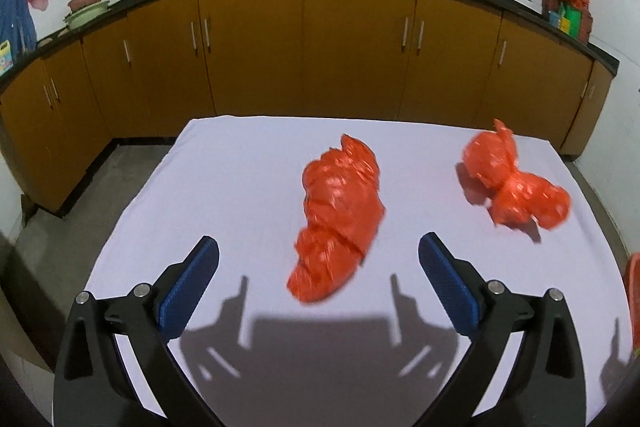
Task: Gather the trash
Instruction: 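Grasp a red-orange bag with the left tool while the right tool grasps another red-orange bag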
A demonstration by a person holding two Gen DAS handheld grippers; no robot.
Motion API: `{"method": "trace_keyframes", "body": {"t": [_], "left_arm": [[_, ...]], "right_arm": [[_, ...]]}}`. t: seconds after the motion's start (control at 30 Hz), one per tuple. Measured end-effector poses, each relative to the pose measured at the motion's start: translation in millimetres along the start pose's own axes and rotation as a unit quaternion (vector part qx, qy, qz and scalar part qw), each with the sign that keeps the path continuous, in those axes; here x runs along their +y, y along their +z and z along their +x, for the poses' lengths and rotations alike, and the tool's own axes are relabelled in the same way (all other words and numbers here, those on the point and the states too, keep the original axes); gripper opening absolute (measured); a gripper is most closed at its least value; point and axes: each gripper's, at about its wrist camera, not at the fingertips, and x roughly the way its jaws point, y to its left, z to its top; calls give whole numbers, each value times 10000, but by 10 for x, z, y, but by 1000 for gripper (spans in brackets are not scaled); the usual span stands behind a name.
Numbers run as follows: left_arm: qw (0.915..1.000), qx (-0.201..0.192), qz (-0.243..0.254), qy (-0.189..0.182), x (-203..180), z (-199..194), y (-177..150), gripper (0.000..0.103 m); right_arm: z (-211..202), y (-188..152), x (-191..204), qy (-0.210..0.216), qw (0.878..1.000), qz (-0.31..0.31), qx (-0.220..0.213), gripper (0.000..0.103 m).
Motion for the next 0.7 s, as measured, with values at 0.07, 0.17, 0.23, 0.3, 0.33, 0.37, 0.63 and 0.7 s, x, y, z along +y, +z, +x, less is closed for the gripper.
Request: {"method": "trace_keyframes", "body": {"t": [0.07, 0.17, 0.23, 0.3, 0.33, 0.37, 0.63, 0.7], "left_arm": [[10000, 67, -28, -41, 10, 117, 67, 99], [9997, 192, -66, -98, 49, 234, 102, 99], [9995, 254, -107, -141, 65, 296, 110, 99], [9992, 304, -140, -206, 77, 353, 118, 99], [9991, 319, -142, -229, 81, 371, 118, 99], [9990, 337, -131, -250, 83, 395, 118, 99], [9976, 505, -7, -464, 75, 571, 129, 83], [9976, 489, -43, -485, 89, 583, 141, 82]], "right_arm": [[135, 37, 157, 94, 9999, -77, -5, 99], [380, 137, 406, 326, 9994, -141, 12, 99], [547, 204, 551, 504, 9986, -125, 71, 99], [786, 279, 729, 830, 9963, -114, 200, 99], [907, 307, 824, 912, 9953, -144, 284, 98], [1010, 324, 912, 959, 9946, -199, 354, 98], [1659, 329, 1399, 1212, 9864, -696, 862, 80], [1755, 328, 1440, 1279, 9849, -693, 934, 80]]}}
